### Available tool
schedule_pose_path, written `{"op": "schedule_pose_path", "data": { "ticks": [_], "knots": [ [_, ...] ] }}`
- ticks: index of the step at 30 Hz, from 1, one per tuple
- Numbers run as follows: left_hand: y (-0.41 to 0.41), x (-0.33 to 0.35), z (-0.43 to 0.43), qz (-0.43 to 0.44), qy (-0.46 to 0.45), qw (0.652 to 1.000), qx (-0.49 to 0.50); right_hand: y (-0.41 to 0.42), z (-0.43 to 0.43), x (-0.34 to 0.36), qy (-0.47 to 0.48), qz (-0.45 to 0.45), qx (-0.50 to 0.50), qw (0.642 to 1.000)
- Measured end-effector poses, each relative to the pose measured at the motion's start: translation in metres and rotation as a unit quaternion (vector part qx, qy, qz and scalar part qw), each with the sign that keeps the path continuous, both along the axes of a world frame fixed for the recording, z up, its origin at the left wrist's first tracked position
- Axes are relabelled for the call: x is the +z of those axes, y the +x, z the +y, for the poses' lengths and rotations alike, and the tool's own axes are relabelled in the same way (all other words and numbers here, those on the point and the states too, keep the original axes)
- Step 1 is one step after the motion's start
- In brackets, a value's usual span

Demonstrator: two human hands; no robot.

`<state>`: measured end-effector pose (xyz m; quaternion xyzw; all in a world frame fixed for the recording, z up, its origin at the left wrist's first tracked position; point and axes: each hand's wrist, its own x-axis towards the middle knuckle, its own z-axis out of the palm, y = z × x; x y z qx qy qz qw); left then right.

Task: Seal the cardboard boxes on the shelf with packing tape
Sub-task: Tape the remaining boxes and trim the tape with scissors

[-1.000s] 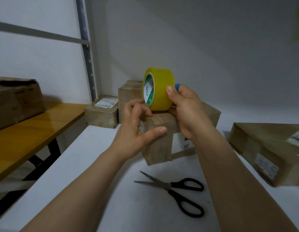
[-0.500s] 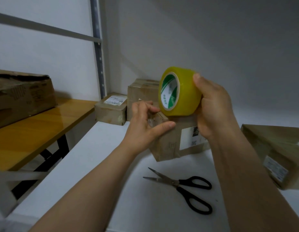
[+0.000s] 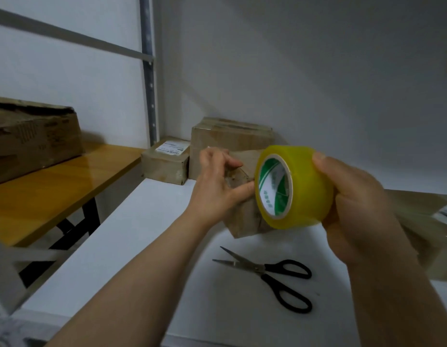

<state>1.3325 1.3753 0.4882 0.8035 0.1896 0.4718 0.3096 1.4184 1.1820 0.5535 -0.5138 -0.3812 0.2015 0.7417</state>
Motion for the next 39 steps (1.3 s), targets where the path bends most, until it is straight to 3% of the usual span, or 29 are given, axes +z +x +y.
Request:
{"op": "schedule_pose_path", "data": {
  "ticks": [4, 11, 16, 19, 25, 31, 35, 39],
  "knots": [
    [0.001, 0.003, -0.002, -0.024, 0.034, 0.999, 0.011, 0.003, -0.009, -0.016, -0.015, 0.006, 0.011, 1.0],
    [-0.001, 0.005, -0.005, 0.006, 0.07, 0.997, 0.015, 0.009, -0.012, -0.036, -0.007, 0.054, 0.017, 0.998],
    [-0.008, 0.006, 0.006, 0.133, 0.126, 0.983, -0.006, 0.018, -0.008, -0.047, 0.006, 0.104, 0.014, 0.994],
    [-0.009, 0.001, 0.012, 0.105, 0.07, 0.988, -0.093, 0.02, -0.003, -0.05, -0.002, 0.118, 0.024, 0.993],
    [0.006, 0.016, 0.025, 0.015, -0.065, 0.992, -0.108, 0.017, 0.01, -0.031, 0.039, 0.035, 0.09, 0.995],
    [0.016, 0.031, 0.032, -0.037, -0.248, 0.953, -0.167, 0.025, 0.043, 0.005, 0.032, -0.042, 0.071, 0.996],
    [0.02, 0.028, 0.038, -0.022, -0.297, 0.94, -0.164, 0.024, 0.066, 0.006, 0.023, -0.01, 0.036, 0.999],
    [0.014, 0.017, 0.045, -0.051, -0.333, 0.899, -0.279, 0.02, 0.079, 0.002, -0.006, -0.026, 0.026, 0.999]
  ]
}}
